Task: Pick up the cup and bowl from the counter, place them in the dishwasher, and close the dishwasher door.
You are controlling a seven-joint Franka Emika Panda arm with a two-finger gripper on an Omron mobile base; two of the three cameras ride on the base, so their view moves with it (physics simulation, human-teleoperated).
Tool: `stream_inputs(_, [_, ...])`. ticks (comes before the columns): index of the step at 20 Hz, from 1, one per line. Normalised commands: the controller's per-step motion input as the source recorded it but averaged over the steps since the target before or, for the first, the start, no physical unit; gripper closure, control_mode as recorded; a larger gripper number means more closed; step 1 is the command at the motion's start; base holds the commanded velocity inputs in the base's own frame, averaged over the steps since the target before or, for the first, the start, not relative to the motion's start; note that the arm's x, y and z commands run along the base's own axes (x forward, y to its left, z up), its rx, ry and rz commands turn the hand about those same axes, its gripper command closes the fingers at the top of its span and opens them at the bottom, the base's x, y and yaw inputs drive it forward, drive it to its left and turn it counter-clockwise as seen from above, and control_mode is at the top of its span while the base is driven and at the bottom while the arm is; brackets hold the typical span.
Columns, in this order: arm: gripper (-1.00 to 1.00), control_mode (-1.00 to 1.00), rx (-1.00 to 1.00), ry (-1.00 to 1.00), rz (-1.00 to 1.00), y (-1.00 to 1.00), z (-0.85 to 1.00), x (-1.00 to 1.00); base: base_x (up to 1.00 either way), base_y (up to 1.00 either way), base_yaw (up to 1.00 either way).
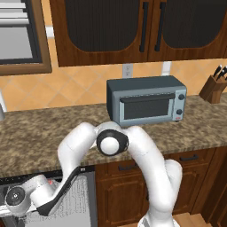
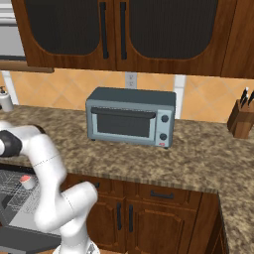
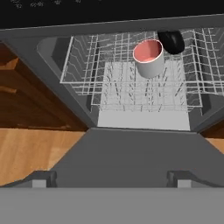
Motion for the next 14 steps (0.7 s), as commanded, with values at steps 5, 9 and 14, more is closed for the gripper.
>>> stream_inputs(5, [-1.00, -1.00, 0.00, 0.18, -0.13, 0.01, 0.05, -0.78, 0.00, 0.00, 0.00])
stream_inputs(9, [-1.00, -1.00, 0.13, 0.29, 0.06, -0.42, 0.74, -0.70, 0.00, 0.00, 0.00])
stream_inputs(14, [-1.00, -1.00, 0.45, 0.15, 0.05, -1.00, 0.99, -0.52, 0.00, 0.00, 0.00])
